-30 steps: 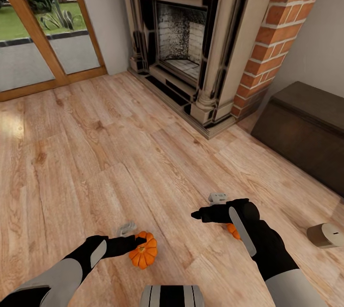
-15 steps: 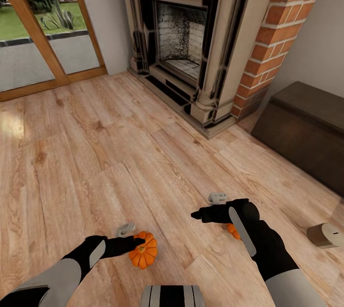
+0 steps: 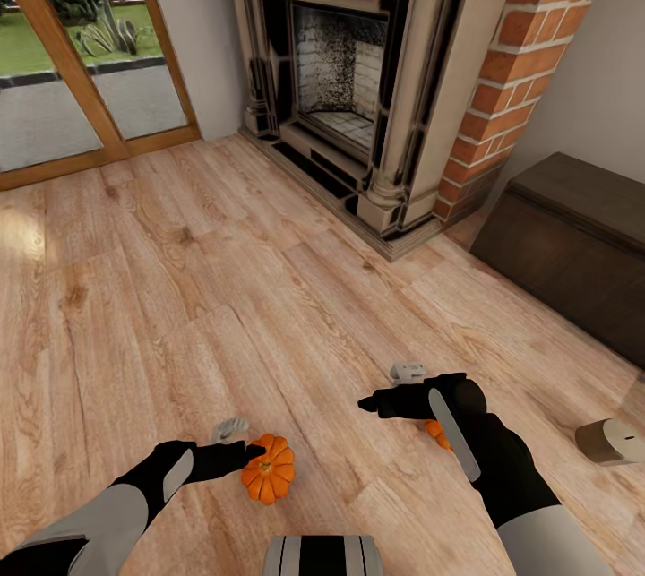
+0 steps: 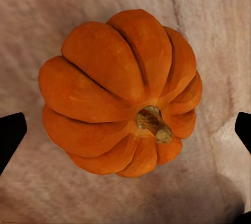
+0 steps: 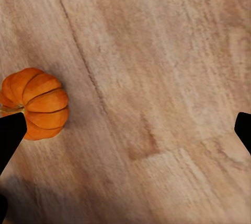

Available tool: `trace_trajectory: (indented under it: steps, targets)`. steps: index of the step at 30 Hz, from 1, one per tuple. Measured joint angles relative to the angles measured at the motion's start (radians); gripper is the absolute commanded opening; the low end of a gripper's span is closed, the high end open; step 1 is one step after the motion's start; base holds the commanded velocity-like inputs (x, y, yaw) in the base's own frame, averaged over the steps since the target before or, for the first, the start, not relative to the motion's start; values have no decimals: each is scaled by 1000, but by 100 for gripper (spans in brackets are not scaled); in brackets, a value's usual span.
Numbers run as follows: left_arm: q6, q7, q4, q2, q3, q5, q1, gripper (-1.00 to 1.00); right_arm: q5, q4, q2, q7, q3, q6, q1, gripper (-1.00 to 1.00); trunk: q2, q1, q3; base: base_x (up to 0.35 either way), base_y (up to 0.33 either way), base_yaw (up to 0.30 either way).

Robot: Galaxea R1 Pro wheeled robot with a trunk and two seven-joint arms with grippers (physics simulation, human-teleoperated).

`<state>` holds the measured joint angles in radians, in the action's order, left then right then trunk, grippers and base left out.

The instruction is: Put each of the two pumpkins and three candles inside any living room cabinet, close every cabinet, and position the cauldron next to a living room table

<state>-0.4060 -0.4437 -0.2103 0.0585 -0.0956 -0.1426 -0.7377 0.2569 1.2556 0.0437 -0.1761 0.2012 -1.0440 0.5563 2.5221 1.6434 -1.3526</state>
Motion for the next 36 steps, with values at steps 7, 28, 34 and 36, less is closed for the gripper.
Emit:
trace_trajectory:
  steps: [7,28,34,36]
  targets:
    - [-1,34,0,0,-1,-2,0,100,0,0,0,0,0,0,0,100,2,3,-27,0,0,0]
    - [-1,102,-1,-3,0,-7,0,100,0,0,0,0,0,0,-1,100,2,3,-27,0,0,0]
    - [-1,107,-2,-3,0,-7,0,100,0,0,0,0,0,0,-1,100,3,5,-42,0,0,0]
    - [-1,107,-2,-3,0,-7,0,100,0,0,0,0,0,0,-1,100,3,6,-50,0,0,0]
